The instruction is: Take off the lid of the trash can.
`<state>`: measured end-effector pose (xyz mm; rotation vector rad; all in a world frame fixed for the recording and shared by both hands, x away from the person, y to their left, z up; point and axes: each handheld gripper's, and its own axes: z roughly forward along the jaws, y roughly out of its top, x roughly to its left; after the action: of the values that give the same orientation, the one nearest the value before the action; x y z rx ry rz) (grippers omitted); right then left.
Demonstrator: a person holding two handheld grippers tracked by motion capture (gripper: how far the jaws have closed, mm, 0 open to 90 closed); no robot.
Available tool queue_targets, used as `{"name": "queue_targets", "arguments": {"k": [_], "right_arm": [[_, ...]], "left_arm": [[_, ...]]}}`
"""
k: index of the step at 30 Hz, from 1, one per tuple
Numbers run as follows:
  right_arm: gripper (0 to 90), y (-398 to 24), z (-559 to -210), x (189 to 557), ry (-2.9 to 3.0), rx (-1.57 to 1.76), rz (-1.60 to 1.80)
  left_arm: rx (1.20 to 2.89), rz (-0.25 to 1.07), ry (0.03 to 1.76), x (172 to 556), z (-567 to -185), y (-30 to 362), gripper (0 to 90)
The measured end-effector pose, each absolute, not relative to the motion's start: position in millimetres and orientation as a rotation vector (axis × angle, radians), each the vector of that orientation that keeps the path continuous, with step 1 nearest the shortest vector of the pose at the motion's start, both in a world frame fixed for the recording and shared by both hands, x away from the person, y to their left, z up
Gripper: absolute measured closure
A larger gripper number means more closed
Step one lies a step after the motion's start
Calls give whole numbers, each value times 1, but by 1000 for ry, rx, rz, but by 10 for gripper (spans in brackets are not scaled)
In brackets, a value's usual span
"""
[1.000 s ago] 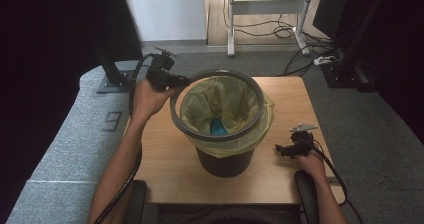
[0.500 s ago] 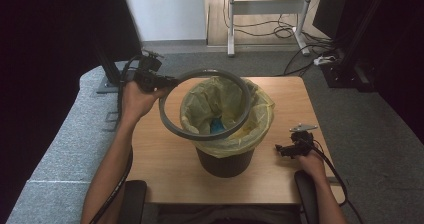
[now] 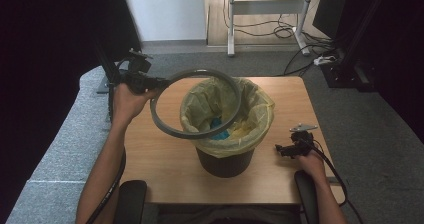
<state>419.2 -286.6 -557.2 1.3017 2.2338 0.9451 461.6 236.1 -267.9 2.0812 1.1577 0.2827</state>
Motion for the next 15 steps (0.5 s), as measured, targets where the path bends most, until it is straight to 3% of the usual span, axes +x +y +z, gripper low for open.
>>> {"name": "queue_targets", "arguments": {"k": [15], "right_arm": [[0,-287,-557,419,2234,1302,945]], "left_arm": [[2040,295,1229,459,-272,266,783]]}}
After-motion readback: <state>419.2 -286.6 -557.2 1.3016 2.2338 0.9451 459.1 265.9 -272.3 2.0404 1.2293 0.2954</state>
